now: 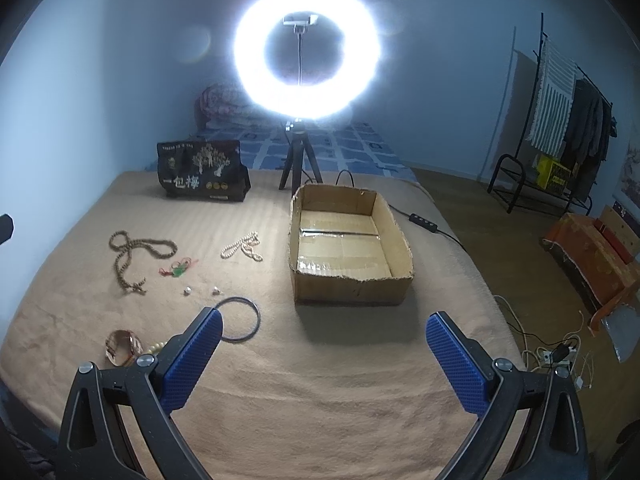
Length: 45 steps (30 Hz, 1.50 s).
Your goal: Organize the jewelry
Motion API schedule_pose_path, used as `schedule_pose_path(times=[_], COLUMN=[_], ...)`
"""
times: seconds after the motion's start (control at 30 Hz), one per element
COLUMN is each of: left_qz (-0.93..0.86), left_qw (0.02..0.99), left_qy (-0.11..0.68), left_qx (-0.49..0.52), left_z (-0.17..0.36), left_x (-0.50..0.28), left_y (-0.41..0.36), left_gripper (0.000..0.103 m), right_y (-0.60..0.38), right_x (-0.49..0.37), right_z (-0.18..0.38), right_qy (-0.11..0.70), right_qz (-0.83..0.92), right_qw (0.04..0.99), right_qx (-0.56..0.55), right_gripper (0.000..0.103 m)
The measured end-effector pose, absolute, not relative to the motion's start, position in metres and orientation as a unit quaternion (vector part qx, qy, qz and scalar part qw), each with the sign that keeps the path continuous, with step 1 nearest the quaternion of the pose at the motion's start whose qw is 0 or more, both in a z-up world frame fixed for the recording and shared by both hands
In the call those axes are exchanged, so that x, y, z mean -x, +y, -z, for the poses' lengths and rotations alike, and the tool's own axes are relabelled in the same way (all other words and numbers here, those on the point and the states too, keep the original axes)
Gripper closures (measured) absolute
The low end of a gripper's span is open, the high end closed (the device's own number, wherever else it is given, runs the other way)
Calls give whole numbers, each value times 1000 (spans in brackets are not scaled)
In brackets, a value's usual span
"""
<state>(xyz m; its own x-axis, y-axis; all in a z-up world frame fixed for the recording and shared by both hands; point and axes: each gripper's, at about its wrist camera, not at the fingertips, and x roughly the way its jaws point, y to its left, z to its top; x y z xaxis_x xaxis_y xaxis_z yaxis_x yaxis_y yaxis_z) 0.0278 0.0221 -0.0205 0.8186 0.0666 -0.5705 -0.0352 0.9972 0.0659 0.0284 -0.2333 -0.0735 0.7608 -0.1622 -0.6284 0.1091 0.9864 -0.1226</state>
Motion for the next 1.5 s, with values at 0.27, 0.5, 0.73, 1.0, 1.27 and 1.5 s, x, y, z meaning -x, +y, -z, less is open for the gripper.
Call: schedule_pose_path(times=[0.27,0.5,0.73,1.0,1.27,1.5], left_qz=[-19,14,43,70,79,78], left_qw=[934,905,867,830,811,799], left_qy=[357,425,494,550,576,591], left_qx=[-17,0,35,68,72,80], left_z=[51,95,137,171,191,206], left_x=[-60,-80,-91,-101,-109,-117], left_y=[41,49,48,40,31,31], left_gripper=[0,8,35,57,71,82], right_y=[-231,-220,-207,-205,-199,-190], right_x=[-49,-78,-109,-135,-149,-161], right_z=[100,127,163,192,207,217], right_qy=[381,411,451,490,500,507], right_qz=[26,-3,-28,-43,-56,-64], right_qw=[924,910,889,870,864,859], right_qx=[38,58,71,35,34,32], right_gripper=[0,0,1,4,5,10])
